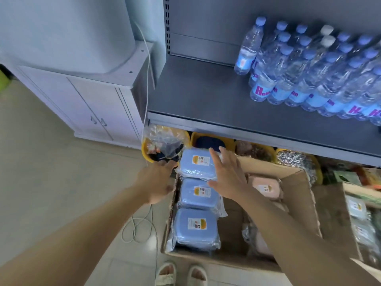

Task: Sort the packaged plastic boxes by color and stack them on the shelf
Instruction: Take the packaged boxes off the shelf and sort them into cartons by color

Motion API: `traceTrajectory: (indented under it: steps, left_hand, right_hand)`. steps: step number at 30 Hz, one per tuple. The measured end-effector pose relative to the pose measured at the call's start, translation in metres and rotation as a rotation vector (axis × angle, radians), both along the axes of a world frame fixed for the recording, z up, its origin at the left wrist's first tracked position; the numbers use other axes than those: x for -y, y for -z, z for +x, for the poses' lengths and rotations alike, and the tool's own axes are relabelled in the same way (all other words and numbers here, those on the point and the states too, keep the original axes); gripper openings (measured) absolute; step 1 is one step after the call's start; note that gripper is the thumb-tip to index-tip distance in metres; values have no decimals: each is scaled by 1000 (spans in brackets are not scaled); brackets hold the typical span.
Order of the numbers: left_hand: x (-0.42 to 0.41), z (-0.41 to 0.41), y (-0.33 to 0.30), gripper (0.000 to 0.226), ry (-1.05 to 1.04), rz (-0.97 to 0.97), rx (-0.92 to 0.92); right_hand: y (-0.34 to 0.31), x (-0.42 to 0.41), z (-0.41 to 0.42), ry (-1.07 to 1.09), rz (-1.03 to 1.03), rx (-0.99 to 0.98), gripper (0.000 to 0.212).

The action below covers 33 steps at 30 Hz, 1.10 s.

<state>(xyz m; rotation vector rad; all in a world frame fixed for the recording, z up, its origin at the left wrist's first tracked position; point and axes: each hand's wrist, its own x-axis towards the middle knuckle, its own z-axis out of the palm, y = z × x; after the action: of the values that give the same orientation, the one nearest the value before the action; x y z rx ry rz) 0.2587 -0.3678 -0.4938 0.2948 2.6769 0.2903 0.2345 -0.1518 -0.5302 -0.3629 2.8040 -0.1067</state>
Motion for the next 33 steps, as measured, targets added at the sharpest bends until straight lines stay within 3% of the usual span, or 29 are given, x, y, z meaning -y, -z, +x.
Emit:
traceTrajectory:
  steps: [4, 8, 16, 22, 33]
  left_hand:
    - [-2, -7, 24, 62, 33, 39, -2]
    - [-3, -13, 44, 68, 53, 63, 5]
    - [-23, -34, 57, 69, 49, 73, -79]
    - [-61, -64, 91, 75, 155, -1, -146]
    - [-86, -84, 130, 96, 71, 7, -59]
  right_hand:
    - [30, 7, -22, -38, 18, -8, 99]
    - [51, 7, -30, -62, -36, -31, 88]
    - [10, -48, -24, 254, -243, -256, 78]
    - [9, -94, -16, 391, -328, -252, 75]
    - [34, -116, -6, 433, -395, -230, 74]
